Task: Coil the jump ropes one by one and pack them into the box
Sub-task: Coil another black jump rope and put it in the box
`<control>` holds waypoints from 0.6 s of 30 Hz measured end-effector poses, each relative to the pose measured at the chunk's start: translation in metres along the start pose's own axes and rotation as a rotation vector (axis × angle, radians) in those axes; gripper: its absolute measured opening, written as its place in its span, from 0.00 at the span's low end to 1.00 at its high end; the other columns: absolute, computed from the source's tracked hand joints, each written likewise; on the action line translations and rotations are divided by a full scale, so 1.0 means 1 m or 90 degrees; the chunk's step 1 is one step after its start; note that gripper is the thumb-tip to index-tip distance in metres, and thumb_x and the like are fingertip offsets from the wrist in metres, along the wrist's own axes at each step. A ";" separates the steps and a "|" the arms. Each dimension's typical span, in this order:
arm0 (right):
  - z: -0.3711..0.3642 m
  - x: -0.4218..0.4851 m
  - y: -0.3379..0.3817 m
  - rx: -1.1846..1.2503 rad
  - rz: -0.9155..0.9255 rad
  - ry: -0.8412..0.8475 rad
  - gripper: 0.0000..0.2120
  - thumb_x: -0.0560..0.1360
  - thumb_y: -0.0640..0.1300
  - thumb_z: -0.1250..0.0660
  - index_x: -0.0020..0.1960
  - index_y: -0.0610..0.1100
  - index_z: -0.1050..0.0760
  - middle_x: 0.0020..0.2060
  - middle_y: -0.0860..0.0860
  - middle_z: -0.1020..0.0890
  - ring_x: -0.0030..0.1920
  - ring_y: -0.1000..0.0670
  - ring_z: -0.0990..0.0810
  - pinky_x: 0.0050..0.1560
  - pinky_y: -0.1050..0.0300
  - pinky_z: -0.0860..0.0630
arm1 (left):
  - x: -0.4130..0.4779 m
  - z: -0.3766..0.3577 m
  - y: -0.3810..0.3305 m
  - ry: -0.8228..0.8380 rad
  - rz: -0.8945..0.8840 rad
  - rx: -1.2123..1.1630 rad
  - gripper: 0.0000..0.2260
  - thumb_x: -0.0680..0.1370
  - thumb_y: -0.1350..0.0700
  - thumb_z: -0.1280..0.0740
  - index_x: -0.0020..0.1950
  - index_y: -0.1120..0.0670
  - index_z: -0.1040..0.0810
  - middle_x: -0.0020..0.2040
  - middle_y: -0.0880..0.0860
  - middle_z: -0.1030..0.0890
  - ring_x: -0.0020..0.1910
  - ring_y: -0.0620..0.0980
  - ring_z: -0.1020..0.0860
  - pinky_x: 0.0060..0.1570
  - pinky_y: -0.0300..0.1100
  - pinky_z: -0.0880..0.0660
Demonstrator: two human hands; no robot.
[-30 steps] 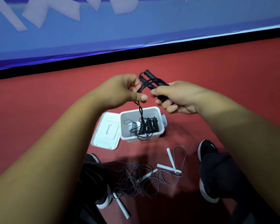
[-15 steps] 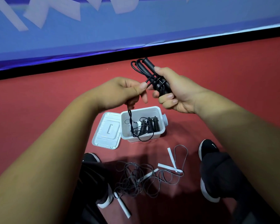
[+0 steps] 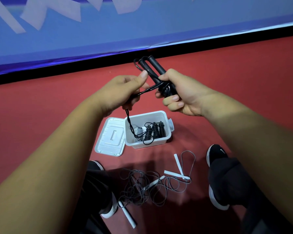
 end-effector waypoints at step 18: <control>-0.024 -0.018 -0.020 -0.110 -0.091 0.134 0.16 0.82 0.55 0.39 0.50 0.42 0.29 0.35 0.47 0.23 0.25 0.53 0.36 0.19 0.63 0.43 | 0.002 -0.009 -0.007 -0.030 -0.067 -0.195 0.15 0.85 0.43 0.36 0.56 0.56 0.23 0.31 0.52 0.43 0.27 0.49 0.45 0.30 0.40 0.46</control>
Point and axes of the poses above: each hand's wrist, its own x-axis towards the middle knuckle, its own z-axis out of the back of the hand, y = z × x, the point moved 4 cm from there along x, towards the middle knuckle
